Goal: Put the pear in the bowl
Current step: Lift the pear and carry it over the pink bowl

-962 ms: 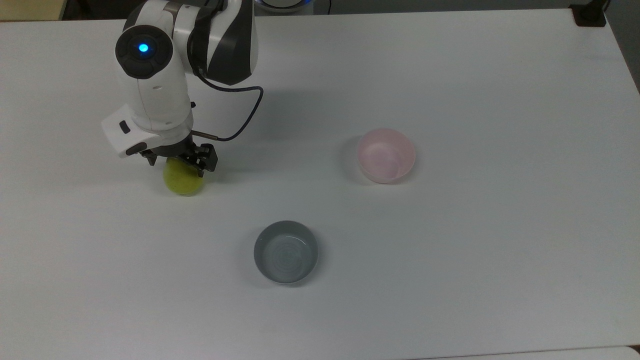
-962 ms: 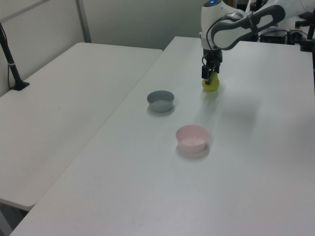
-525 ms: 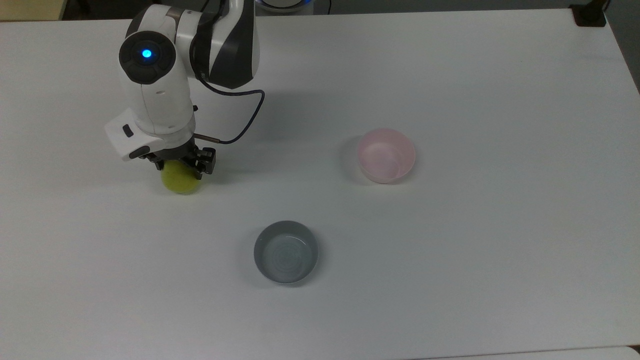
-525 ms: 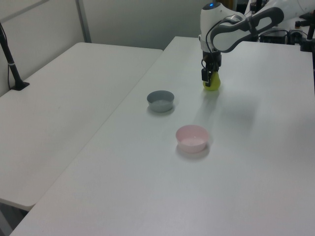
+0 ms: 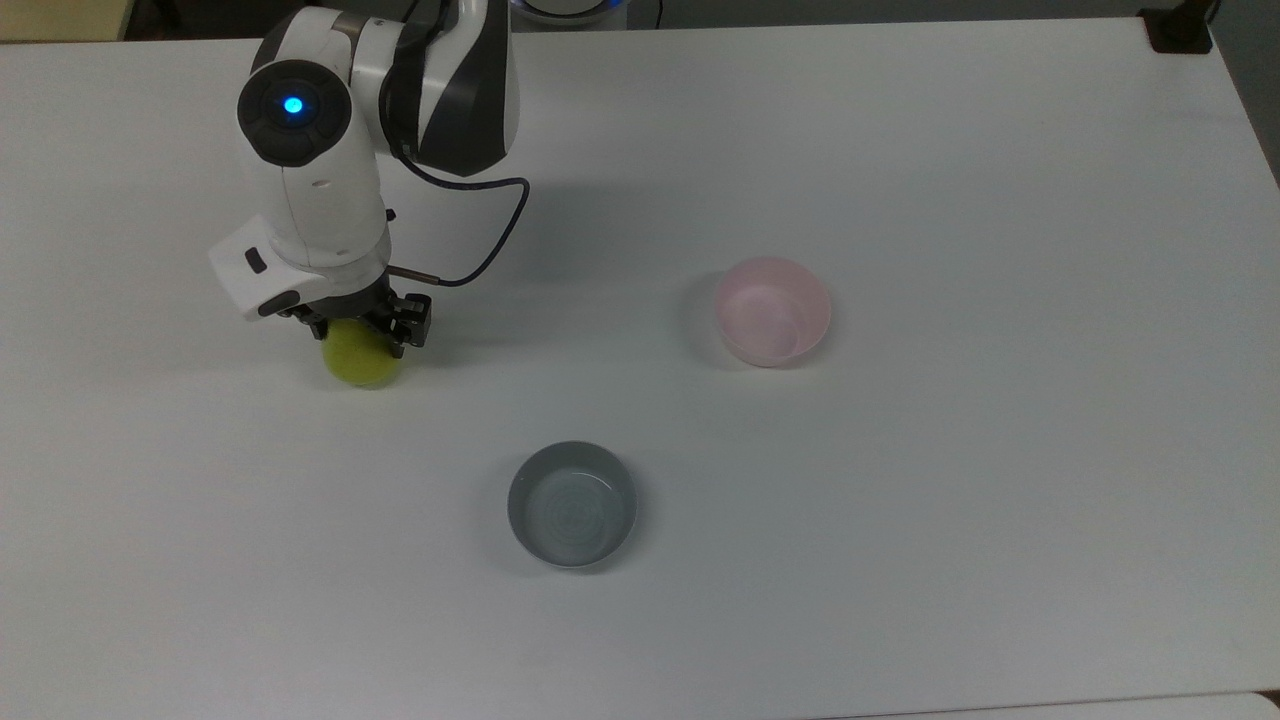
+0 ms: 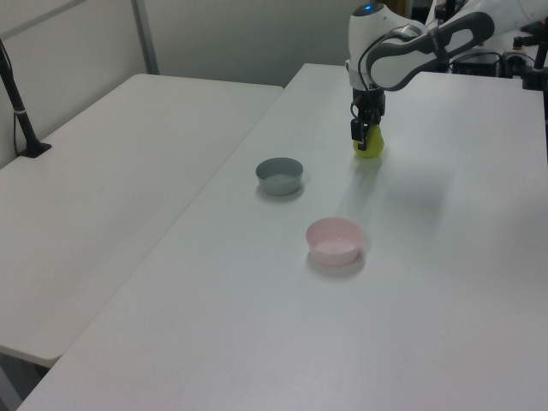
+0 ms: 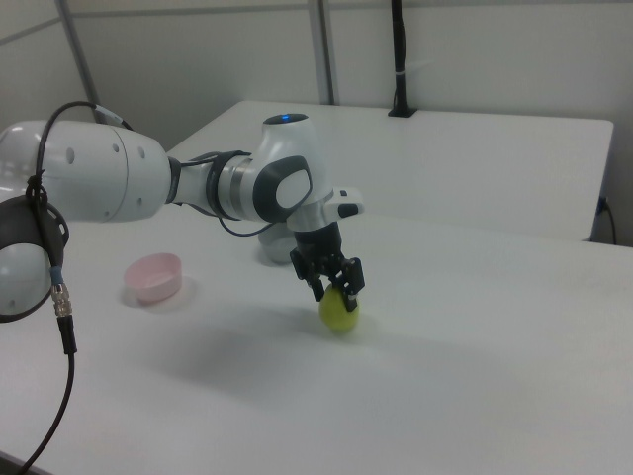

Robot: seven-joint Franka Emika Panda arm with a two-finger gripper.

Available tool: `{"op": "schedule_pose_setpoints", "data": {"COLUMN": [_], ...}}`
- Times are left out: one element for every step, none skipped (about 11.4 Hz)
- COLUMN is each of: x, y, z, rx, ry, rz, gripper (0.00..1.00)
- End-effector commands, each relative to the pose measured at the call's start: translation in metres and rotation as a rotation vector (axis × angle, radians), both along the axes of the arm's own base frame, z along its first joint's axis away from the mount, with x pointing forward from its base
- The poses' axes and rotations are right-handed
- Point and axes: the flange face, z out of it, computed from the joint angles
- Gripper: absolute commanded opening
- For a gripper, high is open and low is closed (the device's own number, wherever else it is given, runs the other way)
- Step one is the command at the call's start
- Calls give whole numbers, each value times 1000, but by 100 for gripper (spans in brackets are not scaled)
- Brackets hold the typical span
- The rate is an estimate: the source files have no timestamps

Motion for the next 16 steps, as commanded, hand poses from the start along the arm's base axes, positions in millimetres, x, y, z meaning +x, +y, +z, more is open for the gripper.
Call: {"op": "schedule_pose_setpoints", "data": {"x": [-11,-12,-14,-14,-14,-14,-16,-19,-21,-23,-24,-23,-19,-17,-16,-16], "y": [10,12,12,13,11,11,10,9,10,9,13,25,50,81,114,148], "z": [36,45,53,69,85,109,130,149,162,166,174,176,176,175,175,176], "rx": [1,0,0,0,4,8,9,9,9,11,16,23,35,46,56,67], "ry": [28,25,19,19,30,34,43,47,43,41,28,24,21,21,20,15], "rz": [26,26,27,24,22,30,35,30,26,23,27,45,81,124,164,178], "gripper": [34,34,34,34,34,35,34,34,35,35,35,35,35,35,35,35]}}
